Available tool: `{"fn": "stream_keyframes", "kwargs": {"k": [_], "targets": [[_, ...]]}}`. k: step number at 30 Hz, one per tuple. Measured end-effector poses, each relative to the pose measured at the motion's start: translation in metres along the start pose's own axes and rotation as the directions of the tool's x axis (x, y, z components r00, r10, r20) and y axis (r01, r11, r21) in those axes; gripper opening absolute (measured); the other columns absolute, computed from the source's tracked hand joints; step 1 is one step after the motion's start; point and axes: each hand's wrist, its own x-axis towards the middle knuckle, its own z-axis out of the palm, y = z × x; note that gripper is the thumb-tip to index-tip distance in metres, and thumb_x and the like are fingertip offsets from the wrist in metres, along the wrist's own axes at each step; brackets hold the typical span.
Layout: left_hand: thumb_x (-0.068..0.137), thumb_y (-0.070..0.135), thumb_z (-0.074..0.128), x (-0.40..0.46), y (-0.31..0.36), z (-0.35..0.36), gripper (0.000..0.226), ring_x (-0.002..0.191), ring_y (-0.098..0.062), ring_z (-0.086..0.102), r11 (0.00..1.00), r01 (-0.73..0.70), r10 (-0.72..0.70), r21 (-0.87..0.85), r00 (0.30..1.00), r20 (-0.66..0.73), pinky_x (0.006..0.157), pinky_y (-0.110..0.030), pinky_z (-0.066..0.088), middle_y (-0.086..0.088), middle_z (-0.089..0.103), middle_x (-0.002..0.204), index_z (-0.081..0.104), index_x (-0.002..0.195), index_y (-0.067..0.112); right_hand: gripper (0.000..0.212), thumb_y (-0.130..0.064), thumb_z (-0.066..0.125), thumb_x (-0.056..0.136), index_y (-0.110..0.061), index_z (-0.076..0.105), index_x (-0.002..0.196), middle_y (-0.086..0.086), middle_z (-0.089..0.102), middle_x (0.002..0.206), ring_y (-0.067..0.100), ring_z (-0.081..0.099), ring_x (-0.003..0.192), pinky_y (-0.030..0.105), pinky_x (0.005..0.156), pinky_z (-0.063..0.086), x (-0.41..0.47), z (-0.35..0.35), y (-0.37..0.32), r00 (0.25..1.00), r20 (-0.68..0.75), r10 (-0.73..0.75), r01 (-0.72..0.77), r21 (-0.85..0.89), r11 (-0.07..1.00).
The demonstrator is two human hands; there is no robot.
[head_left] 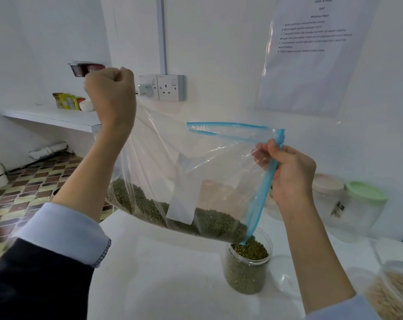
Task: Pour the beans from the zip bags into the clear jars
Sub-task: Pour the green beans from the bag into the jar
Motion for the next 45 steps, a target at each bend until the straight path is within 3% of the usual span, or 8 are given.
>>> {"fn": "stream_keyframes", "kwargs": {"k": [5, 16, 21, 29, 34, 37, 45], "targets": [[0.08, 0.001, 0.045, -0.002, -0.002, -0.001, 0.046, 0.033, -0.008, 0.016, 1.0, 0.011, -0.011, -0.021, 1.0, -0.003, 0.045, -0.004, 0.024, 0.008, 0.021, 0.028, 0.019, 0.046, 0.017, 0.01, -0.002, 0.065, 0.086, 0.0, 0.066, 0.076, 0.009, 0.07, 0.065, 0.018, 0.066, 0.058, 0.027, 0.067, 0.056, 0.001, -0.005, 0.001, 1.0, -0.004, 0.008, -0.008, -0.009, 1.0], [0.08, 0.002, 0.045, -0.004, 0.001, 0.002, 0.045, 0.035, -0.009, 0.013, 0.999, 0.038, -0.038, -0.023, 0.999, -0.006, 0.046, -0.003, 0.022, 0.007, 0.018, 0.029, 0.018, 0.047, 0.017, 0.012, -0.002, 0.065, 0.086, -0.001, 0.065, 0.075, 0.008, 0.069, 0.064, 0.017, 0.066, 0.057, 0.026, 0.066, 0.056, 0.001, -0.004, 0.002, 1.0, -0.019, 0.005, -0.005, 0.0, 1.0], [0.074, 0.001, 0.044, 0.002, -0.003, -0.003, 0.042, 0.04, -0.008, 0.009, 0.994, 0.089, -0.09, -0.066, 0.996, -0.017, 0.044, -0.013, 0.014, 0.007, 0.015, 0.03, 0.017, 0.047, 0.018, 0.013, -0.001, 0.064, 0.087, 0.0, 0.064, 0.074, 0.007, 0.068, 0.062, 0.016, 0.066, 0.055, 0.025, 0.063, 0.056, 0.0, -0.004, 0.002, 1.0, -0.006, 0.012, -0.011, 0.028, 1.0], [0.075, 0.004, 0.047, -0.002, -0.003, 0.0, 0.043, 0.046, -0.011, 0.012, 0.994, 0.073, -0.069, -0.076, 0.996, 0.052, 0.045, -0.013, 0.02, 0.008, 0.015, 0.032, 0.019, 0.046, 0.018, 0.011, -0.002, 0.065, 0.086, -0.001, 0.065, 0.075, 0.004, 0.068, 0.061, 0.016, 0.065, 0.056, 0.027, 0.067, 0.057, -0.003, -0.001, 0.009, 1.0, -0.017, 0.002, -0.003, -0.028, 1.0], [0.076, 0.0, 0.046, -0.003, 0.002, -0.001, 0.045, 0.037, -0.007, 0.012, 0.992, 0.069, -0.068, -0.105, 0.998, 0.02, 0.05, -0.005, 0.022, 0.01, 0.015, 0.029, 0.019, 0.046, 0.019, 0.011, -0.002, 0.065, 0.086, -0.001, 0.065, 0.076, 0.007, 0.069, 0.064, 0.017, 0.066, 0.058, 0.026, 0.066, 0.056, -0.001, -0.001, 0.009, 1.0, -0.01, -0.001, 0.001, -0.024, 1.0], [0.08, 0.0, 0.047, -0.007, 0.008, 0.003, 0.048, 0.035, -0.007, 0.012, 0.998, 0.04, -0.037, -0.056, 0.998, 0.054, 0.042, -0.007, 0.018, 0.008, 0.015, 0.03, 0.017, 0.047, 0.019, 0.011, -0.004, 0.065, 0.086, -0.001, 0.065, 0.076, 0.007, 0.07, 0.066, 0.018, 0.066, 0.059, 0.027, 0.068, 0.056, -0.002, 0.0, 0.009, 1.0, 0.008, 0.011, -0.011, -0.041, 0.999], [0.075, -0.001, 0.046, -0.002, -0.001, -0.002, 0.044, 0.035, -0.008, 0.012, 0.992, 0.095, -0.095, -0.081, 0.995, 0.004, 0.043, -0.006, 0.019, 0.008, 0.016, 0.029, 0.019, 0.046, 0.018, 0.013, -0.003, 0.064, 0.087, -0.002, 0.066, 0.074, 0.007, 0.07, 0.067, 0.018, 0.067, 0.06, 0.026, 0.066, 0.055, 0.002, -0.005, 0.006, 1.0, -0.011, -0.022, 0.022, -0.032, 0.999]]}}
